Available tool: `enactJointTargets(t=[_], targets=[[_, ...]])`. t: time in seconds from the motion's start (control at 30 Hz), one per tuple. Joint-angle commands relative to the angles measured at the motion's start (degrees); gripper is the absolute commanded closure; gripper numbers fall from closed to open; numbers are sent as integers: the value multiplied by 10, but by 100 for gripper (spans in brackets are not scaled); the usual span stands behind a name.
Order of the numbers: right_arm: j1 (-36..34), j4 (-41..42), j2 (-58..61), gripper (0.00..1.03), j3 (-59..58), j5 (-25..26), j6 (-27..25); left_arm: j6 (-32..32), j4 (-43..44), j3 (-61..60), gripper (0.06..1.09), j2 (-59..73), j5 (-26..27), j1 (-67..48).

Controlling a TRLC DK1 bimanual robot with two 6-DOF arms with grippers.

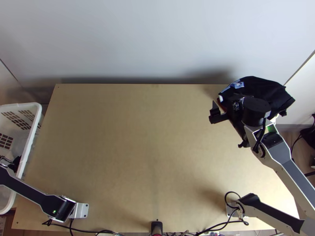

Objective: Fold the t-shirt

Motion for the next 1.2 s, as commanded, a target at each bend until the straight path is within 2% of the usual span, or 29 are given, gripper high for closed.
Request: enactJointTargets(t=[0.0, 0.03, 0.17, 0.5, 0.7, 1.07, 1.17], targets=[[2, -2, -2, 5, 1, 4, -1, 7, -35, 9, 97, 11, 1, 1], [2, -2, -2, 5, 1, 4, -1, 3, -38, 9, 105, 9, 8, 4], [2, -1, -2, 5, 0, 4, -1, -17, -51, -11, 105, -42, 18, 6], [1, 14, -18, 5, -32, 5, 3, -94, -198, -11, 105, -300, 115, -12], [-3, 22, -43, 5, -57, 6, 3, -122, -242, -11, 105, -435, 162, -28], [-27, 29, -93, 5, -96, 6, 5, -156, -333, 35, 105, -593, 183, -79], [-35, 35, -105, 5, -108, 6, 7, -168, -335, 39, 105, -636, 183, -100]])
